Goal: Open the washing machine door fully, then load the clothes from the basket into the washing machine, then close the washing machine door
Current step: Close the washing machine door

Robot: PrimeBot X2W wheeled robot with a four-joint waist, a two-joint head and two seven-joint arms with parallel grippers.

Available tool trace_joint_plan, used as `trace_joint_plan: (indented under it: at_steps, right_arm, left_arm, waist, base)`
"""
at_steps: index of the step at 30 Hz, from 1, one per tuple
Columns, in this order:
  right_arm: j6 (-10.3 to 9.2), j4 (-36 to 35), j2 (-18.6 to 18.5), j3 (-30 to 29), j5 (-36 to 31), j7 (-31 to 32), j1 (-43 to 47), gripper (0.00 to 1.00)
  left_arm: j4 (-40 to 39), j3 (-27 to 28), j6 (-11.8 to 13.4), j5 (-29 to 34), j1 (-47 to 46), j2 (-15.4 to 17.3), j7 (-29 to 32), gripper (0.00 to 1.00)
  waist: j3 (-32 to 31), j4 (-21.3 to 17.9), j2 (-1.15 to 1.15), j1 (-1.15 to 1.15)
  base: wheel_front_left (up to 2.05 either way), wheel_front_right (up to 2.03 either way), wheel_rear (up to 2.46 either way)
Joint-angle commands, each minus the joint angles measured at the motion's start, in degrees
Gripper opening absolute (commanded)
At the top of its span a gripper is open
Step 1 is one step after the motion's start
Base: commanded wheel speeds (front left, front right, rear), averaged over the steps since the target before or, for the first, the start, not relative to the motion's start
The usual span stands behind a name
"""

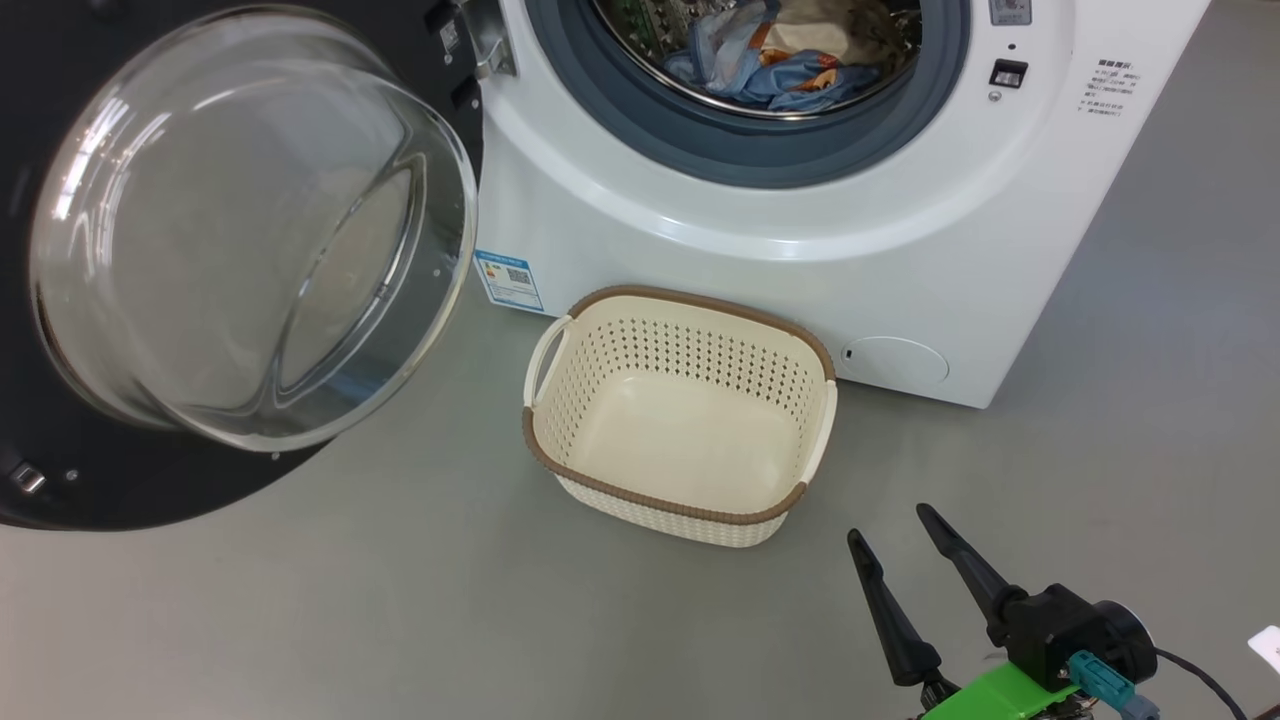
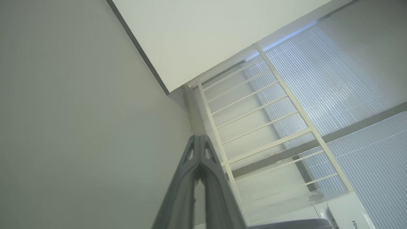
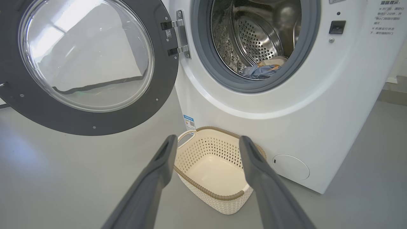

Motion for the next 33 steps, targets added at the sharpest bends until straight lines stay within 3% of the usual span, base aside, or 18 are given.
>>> trace_joint_plan:
  at_steps: [1,16,33]
  right_arm:
    - [0.08,-1.8,-0.1,1.2,-0.9,0.2,-1.9,1.0]
    - [0.08,-4.9,-2.1,1.8,-1.3,3.4,-2.1,1.0]
    - [0.08,-8.0,-3.3,2.5,-1.8,5.9,-1.7,1.0]
  left_arm:
    - [-0.7,1.0,-0.4,-1.4,-1.6,4.6,1.9,0.0]
    - [1.8,2.0,-0.6,-11.2,-3.2,4.2,11.8,0.0]
    - [1.1,-0.6,-0.6,-12.8,-1.4,1.8,12.5,0.0]
  waist:
    - [0.5,-0.3,0.0,0.0]
    - [2.7,-1.0,0.0,0.0]
    - [4.6,-2.6,0.0,0.0]
  base:
    - [0.0,0.0,0.0]
    - [0.0,0.0,0.0]
    - [0.0,0.0,0.0]
